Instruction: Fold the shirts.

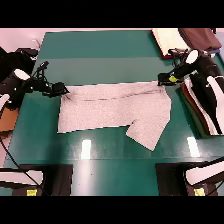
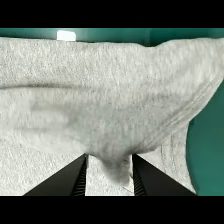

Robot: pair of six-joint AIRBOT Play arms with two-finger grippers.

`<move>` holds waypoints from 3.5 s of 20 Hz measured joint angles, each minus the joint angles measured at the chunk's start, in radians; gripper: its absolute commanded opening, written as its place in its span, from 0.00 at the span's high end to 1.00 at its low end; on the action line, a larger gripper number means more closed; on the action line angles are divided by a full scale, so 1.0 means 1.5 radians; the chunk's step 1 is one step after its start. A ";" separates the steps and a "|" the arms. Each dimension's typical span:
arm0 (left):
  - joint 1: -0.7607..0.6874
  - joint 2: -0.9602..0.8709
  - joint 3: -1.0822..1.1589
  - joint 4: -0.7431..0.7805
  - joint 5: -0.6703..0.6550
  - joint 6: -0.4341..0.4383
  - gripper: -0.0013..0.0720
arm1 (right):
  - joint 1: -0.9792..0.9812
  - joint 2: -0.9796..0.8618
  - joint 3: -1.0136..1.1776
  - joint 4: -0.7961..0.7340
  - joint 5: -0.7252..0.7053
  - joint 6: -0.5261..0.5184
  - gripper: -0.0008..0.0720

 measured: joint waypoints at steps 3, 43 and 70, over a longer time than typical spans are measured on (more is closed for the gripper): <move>0.038 0.039 -0.010 0.032 -0.053 -0.020 0.30 | -0.012 0.044 -0.014 0.006 0.028 -0.015 0.54; 0.021 0.331 -0.335 0.067 -0.142 -0.051 0.96 | -0.071 0.334 -0.588 0.187 -0.045 -0.133 0.96; 0.021 0.210 -0.226 -0.018 -0.009 -0.043 0.38 | -0.020 0.171 -0.196 0.002 0.086 -0.096 0.55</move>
